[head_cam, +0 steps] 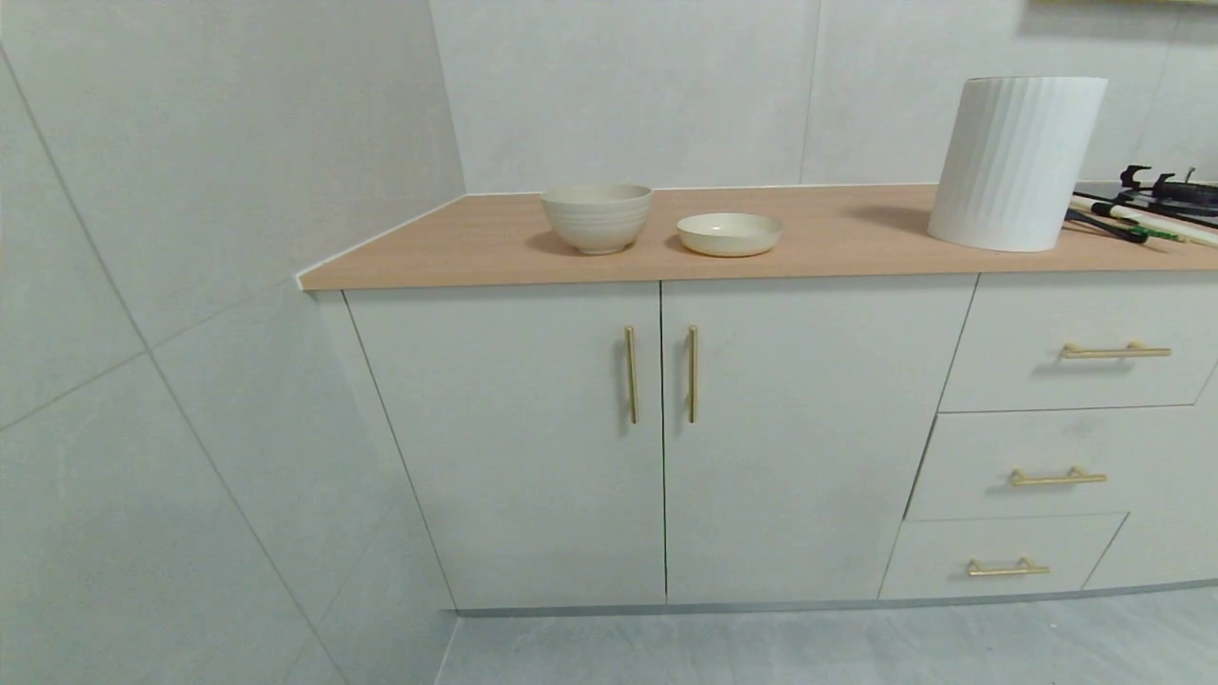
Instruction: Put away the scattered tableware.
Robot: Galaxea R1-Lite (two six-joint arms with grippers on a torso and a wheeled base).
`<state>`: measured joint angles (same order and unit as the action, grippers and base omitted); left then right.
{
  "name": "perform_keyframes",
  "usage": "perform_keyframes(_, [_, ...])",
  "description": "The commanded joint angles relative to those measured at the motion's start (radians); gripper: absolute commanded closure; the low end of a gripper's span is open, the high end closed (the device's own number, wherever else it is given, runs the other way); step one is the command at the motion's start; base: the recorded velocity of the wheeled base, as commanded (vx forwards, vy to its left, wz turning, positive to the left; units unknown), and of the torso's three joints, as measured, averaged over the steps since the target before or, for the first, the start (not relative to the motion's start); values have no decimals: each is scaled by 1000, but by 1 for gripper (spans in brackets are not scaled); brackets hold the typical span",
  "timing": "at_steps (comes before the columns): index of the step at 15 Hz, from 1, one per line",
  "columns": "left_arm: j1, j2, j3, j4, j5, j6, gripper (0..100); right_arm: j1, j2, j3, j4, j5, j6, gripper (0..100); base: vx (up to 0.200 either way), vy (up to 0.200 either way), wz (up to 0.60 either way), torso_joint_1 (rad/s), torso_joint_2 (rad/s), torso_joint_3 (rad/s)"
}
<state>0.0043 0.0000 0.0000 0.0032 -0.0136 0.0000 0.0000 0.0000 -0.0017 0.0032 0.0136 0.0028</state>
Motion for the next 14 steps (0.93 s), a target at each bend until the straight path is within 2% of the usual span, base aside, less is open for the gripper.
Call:
perform_keyframes(1, [0, 0, 0, 0, 0, 0, 0, 0, 0, 0, 0, 0, 0, 0, 200, 0, 0, 2, -2, 12])
perform_keyframes(11, [0, 0, 0, 0, 1, 0, 0, 0, 0, -3, -2, -3, -3, 0, 0, 0, 0, 0, 0, 0])
perform_keyframes(13, [0, 0, 0, 0, 1, -2, 0, 6, 23, -172, -9, 8, 82, 0, 0, 0, 0, 0, 0, 0])
perform_keyframes(14, [0, 0, 0, 0, 1, 0, 0, 28, 89, -224, 9, 49, 92, 0, 0, 0, 0, 0, 0, 0])
